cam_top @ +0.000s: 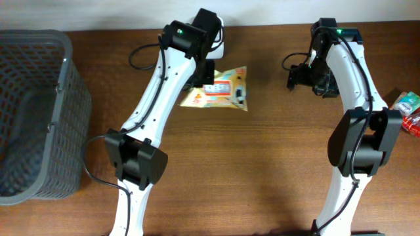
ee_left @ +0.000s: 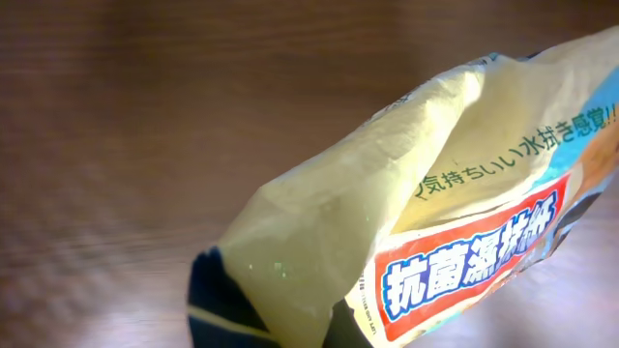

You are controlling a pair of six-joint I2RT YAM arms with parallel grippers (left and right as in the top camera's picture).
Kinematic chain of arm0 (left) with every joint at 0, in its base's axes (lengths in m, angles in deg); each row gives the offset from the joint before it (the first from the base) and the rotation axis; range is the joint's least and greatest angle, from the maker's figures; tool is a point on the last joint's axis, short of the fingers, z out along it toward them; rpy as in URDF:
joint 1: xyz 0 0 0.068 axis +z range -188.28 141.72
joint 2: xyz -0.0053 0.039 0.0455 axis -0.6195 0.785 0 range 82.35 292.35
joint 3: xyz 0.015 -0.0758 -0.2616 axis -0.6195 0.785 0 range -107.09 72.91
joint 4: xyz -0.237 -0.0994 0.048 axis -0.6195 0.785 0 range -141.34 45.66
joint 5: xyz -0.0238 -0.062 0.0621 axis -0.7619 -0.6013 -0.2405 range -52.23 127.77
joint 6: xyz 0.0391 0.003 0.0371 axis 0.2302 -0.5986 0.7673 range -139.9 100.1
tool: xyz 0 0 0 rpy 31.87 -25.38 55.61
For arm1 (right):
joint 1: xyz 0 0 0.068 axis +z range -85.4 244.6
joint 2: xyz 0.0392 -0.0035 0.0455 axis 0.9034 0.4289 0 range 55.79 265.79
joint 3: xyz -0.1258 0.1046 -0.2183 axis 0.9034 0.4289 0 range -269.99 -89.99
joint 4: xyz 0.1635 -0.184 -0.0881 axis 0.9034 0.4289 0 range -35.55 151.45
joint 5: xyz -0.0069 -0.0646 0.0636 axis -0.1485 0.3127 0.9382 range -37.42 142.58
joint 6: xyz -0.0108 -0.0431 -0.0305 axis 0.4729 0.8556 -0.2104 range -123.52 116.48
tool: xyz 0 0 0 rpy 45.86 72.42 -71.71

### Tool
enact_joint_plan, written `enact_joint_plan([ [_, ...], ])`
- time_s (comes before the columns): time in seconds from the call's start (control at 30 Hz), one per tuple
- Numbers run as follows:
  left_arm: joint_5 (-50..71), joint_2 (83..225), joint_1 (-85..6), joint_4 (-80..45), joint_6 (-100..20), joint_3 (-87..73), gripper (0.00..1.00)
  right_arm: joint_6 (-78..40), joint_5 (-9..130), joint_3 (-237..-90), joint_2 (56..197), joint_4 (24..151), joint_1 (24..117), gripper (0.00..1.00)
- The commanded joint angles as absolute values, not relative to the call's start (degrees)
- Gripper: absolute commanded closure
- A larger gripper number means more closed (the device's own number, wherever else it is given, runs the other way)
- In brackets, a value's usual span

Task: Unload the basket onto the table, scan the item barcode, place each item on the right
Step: 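Lower the yellow bag onto the table and raise the left gripper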

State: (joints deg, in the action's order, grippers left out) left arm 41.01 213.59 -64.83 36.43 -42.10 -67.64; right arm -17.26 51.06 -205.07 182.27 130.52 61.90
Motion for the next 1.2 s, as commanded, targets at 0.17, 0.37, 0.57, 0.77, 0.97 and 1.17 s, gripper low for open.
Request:
enact_joint_plan([
  [0.17,37.12,212.04,-66.77,25.26,-43.02,-52.08,0.8,-17.5,50.38,-206.12,180.95,130.52,61.86,0.01],
  [0.37,38.81,211.73,-66.23,23.86,-40.61,-50.68,0.19,-17.5,50.38,-206.12,180.95,130.52,61.86,0.01],
  [0.57,47.11,211.42,-62.58,38.11,-40.68,-65.56,0.03,-17.55,62.32,-206.12,180.95,127.92,61.95,0.02],
  [0.77,48.53,211.42,-55.69,42.41,-40.98,-75.97,0.01,-17.92,89.2,-204.27,180.98,129.95,64.55,0.16],
  [0.97,47.48,211.88,-50.82,42.63,-42.82,-75.68,0.01,-48.8,86.12,-203.7,181.7,126.48,71.78,0.22],
  [1.17,48.12,211.88,-50.2,45.08,-42.8,-75.64,0.01,-71.1,78.88,-203.65,182.62,119.49,79.26,0.19],
])
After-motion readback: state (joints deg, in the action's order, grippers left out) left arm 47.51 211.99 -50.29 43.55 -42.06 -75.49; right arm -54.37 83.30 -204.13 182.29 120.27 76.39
